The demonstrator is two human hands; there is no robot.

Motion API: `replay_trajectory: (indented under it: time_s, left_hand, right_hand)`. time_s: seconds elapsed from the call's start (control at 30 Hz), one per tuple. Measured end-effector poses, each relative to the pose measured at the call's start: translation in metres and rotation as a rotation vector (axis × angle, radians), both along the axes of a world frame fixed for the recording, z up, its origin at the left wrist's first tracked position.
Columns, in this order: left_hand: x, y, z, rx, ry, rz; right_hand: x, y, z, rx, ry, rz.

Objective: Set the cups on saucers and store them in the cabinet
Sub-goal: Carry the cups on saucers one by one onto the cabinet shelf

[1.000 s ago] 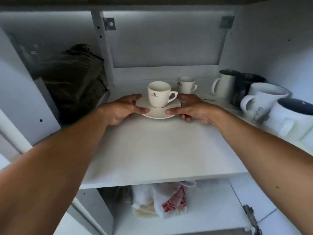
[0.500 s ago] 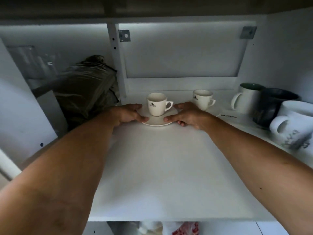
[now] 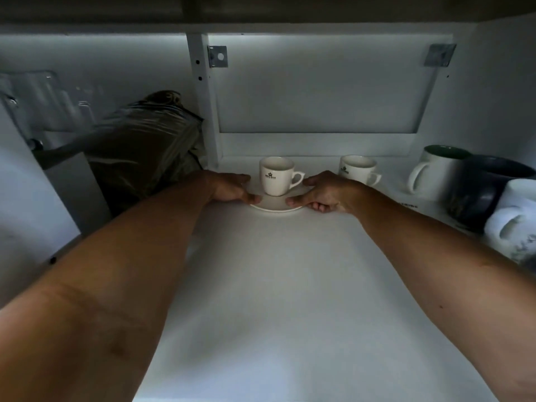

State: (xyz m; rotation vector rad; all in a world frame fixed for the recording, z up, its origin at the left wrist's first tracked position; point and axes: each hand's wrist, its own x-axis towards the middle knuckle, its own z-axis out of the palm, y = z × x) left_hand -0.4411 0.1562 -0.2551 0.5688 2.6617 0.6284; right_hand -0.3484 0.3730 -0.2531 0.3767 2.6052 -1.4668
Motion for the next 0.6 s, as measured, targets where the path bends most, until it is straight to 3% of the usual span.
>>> replay_trajectory:
  time_s: [0.37,0.6]
  left_hand:
    - [-0.002,0.003,0.002,-0.204,0.061,-0.039]
    - [0.026,-0.005,0.005,-0.055,0.053,0.067]
  right_hand:
    - [0.004,0.001,-0.010,-0.033,0.113,-0.131]
    - [0.032,0.005,-0.009,-0.023,0.143,-0.134]
